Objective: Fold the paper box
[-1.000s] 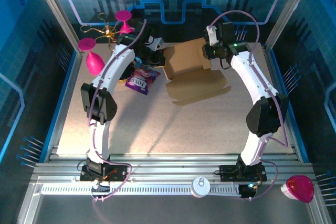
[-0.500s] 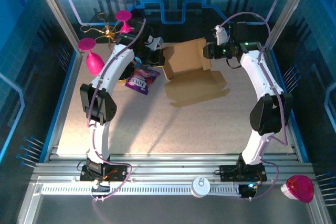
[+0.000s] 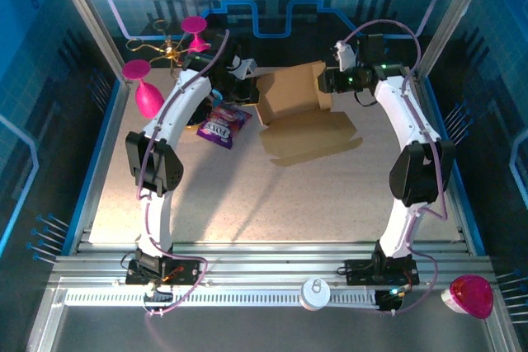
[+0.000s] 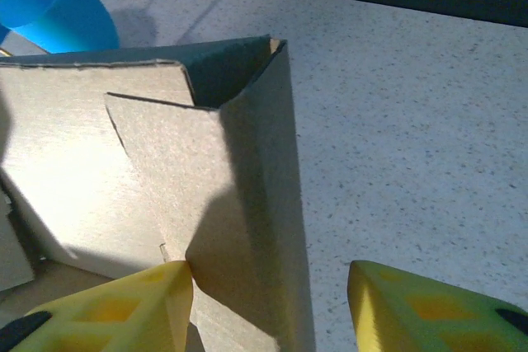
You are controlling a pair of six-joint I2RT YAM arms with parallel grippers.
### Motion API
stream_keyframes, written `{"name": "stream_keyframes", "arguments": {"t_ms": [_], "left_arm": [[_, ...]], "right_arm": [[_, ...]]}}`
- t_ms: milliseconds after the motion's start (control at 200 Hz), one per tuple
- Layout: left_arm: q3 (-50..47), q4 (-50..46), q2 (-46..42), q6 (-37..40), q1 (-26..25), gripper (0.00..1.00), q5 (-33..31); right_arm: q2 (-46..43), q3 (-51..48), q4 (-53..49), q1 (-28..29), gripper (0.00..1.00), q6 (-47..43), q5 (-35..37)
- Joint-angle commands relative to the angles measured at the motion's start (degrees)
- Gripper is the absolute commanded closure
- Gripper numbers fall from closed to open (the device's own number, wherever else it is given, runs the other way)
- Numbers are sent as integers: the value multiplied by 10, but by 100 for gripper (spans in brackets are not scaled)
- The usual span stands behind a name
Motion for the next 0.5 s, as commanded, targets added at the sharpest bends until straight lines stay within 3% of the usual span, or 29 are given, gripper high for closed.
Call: {"name": "stream_keyframes", "arguments": {"t_ms": [0,120,255,495], "left_arm": [[2,-4,-29,14,-4,100,24],[3,-3,-27,14,-4,100,23],[6,-4,-23,14,-4,100,22],[16,-8,-16,14,-4,100,17]], "right_arm": [[15,17,-14,15,50,-10,57],[19,21,-12,29,61,-10,106],[18,21,-4,40,65,-7,136],[12,18,5,50,80,-5,148]]}}
